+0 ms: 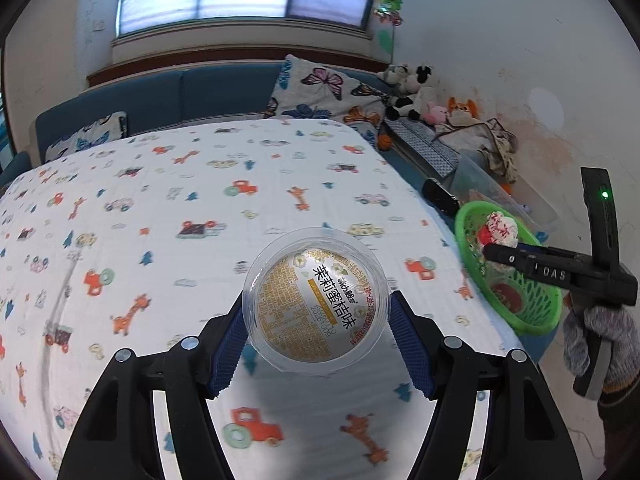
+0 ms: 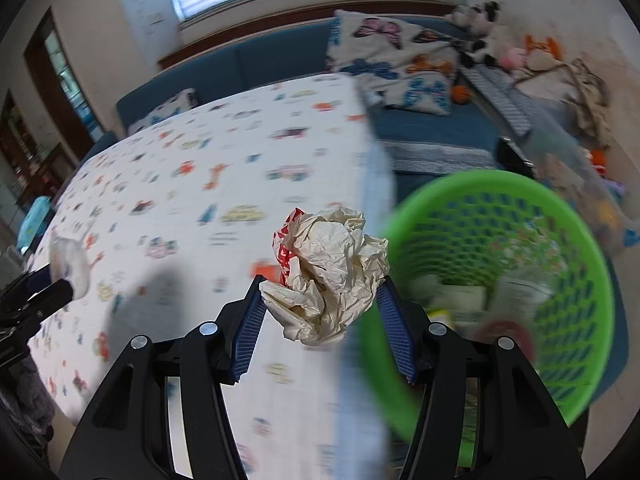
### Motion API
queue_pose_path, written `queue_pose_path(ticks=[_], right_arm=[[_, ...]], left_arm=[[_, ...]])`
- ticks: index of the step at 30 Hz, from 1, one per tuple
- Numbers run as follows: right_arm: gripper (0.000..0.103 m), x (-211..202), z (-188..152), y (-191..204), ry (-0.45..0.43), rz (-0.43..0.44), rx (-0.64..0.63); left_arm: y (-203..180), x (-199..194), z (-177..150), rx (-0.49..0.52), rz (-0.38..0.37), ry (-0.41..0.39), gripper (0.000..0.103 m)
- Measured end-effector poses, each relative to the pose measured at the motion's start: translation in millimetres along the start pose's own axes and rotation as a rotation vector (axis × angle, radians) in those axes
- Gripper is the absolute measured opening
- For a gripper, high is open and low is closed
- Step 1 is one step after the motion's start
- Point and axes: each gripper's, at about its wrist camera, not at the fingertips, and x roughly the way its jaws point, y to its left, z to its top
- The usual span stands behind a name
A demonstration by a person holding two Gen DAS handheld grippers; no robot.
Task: Collect trash
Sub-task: 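Drop the crumpled paper into the basket with the right gripper while the left carries the container, then carry the food container over the basket with the left gripper and release it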
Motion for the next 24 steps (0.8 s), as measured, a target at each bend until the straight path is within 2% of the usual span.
queue_pose_path(ticks=[7, 10, 24], right_arm=[[0.060, -9, 8, -55, -0.023, -0.085, 0.081], [0.066, -11, 11, -72, -0.032, -0.100, 0.118], [0.073, -34, 3, -93, -0.062, -0.118, 0.146]], left_arm=[[-20, 8, 1, 0.030, -0.020, 0.016, 0.066], [-25, 10, 2, 0.040, -0.026, 0.021, 0.066], [-68, 28, 13, 0.103, -0.094, 0.049, 0.066]])
